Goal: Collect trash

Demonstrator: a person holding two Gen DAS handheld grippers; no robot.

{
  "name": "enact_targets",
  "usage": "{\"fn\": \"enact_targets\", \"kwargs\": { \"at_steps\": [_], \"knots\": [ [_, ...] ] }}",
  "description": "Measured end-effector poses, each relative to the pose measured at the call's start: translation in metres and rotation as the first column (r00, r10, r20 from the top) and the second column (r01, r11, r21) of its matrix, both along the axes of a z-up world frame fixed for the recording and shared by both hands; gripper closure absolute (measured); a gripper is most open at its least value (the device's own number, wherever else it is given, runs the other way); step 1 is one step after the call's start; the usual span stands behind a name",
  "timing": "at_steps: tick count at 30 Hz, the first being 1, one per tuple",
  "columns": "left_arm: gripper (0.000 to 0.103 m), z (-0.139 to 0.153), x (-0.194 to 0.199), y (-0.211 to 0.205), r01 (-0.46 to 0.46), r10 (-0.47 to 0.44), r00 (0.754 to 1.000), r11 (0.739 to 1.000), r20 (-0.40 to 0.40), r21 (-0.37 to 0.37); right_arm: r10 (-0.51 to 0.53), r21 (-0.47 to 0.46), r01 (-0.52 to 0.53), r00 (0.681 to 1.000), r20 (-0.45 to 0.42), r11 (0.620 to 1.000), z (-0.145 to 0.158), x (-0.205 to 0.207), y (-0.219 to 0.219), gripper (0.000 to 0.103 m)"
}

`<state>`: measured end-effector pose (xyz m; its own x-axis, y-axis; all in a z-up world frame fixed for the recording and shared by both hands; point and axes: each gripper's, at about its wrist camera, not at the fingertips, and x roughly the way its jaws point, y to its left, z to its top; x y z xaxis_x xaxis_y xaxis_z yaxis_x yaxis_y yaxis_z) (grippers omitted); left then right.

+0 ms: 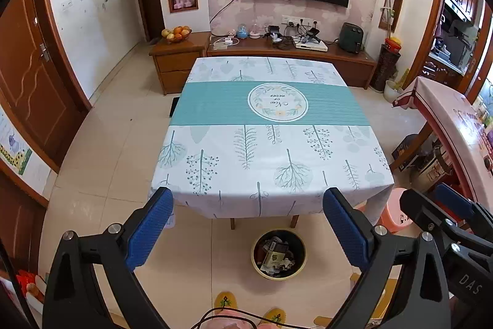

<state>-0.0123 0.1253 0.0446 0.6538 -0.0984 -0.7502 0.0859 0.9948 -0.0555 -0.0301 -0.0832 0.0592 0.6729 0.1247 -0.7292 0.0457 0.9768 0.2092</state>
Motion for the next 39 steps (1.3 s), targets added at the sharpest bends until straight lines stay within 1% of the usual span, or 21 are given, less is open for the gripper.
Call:
{"fn": "enact_targets", "kwargs": {
  "at_steps": [11,22,39],
  "knots": [
    [0.006,0.001,0.003,0.001,0.033,-0.033,0.999,0.999,0.016,0.017,-0.008,-0.004,0.008,1.0,0.011,1.0,0.004,-0.002,0.006,0.022],
    [0.006,0.002,0.002,0.003,0.037,-0.038,0.999,0.999,0.011,0.032,-0.016,-0.014,0.017,1.0,0.009,1.0,0.006,-0.002,0.013,0.022],
    [0.006,0.0,0.005,0.008,0.043,-0.043,0.999,0.999,0.006,0.031,-0.017,-0.016,0.017,1.0,0.007,1.0,0.006,-0.003,0.015,0.022]
  ]
}}
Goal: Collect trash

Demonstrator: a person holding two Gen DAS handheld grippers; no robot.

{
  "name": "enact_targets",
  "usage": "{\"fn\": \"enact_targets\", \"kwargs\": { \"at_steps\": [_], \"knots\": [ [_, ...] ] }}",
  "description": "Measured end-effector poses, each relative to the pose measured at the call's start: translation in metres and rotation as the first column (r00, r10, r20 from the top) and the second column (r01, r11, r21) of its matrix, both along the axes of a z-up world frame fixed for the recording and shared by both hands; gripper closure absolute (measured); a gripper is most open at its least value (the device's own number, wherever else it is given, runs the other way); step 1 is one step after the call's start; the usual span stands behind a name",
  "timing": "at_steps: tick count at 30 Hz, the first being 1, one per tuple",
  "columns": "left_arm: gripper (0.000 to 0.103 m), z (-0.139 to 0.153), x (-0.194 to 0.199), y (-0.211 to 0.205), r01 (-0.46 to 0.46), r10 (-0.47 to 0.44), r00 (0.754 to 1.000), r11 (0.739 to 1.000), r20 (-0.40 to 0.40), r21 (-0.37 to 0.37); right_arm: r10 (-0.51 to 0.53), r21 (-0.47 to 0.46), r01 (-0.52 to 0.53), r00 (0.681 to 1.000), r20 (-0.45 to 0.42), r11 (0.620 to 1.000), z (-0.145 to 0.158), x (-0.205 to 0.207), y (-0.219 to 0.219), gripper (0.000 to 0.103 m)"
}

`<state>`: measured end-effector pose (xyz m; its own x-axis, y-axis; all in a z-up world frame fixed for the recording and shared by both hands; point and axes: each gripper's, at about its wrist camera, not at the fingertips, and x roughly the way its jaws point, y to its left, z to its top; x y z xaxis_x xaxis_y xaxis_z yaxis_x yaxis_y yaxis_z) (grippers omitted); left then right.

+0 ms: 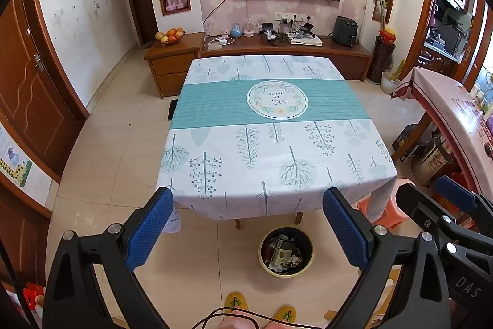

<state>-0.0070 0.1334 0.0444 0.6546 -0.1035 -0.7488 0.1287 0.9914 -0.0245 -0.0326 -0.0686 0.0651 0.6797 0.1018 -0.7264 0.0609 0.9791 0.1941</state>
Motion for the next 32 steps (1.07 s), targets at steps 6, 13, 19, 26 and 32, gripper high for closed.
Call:
{"fn": "enact_targets", "kwargs": {
  "at_steps": [6,13,19,26,32],
  "knots": [
    [0.006,0.0,0.002,0.002,0.002,-0.002,1.0,1.0,-0.001,0.001,-0.001,0.0,0.001,1.0,-0.002,1.0,0.0,0.001,0.001,0.022],
    [0.006,-0.004,0.001,0.004,0.003,-0.003,1.0,1.0,-0.005,0.003,-0.001,0.0,0.001,1.0,-0.003,1.0,-0.001,-0.003,0.001,0.022],
    [0.007,-0.008,-0.003,0.006,0.002,-0.002,1.0,1.0,-0.007,0.004,0.0,0.001,0.0,1.0,-0.004,1.0,-0.002,-0.003,0.002,0.022],
    [0.007,-0.011,-0.008,0.009,0.001,-0.001,1.0,1.0,-0.009,0.006,0.001,0.0,-0.001,1.0,-0.006,1.0,-0.004,-0.003,0.002,0.022],
    [0.007,-0.017,-0.016,0.007,-0.006,0.006,1.0,1.0,-0.014,0.006,-0.001,0.0,0.001,1.0,-0.007,1.0,-0.003,-0.003,0.003,0.022]
  ]
}}
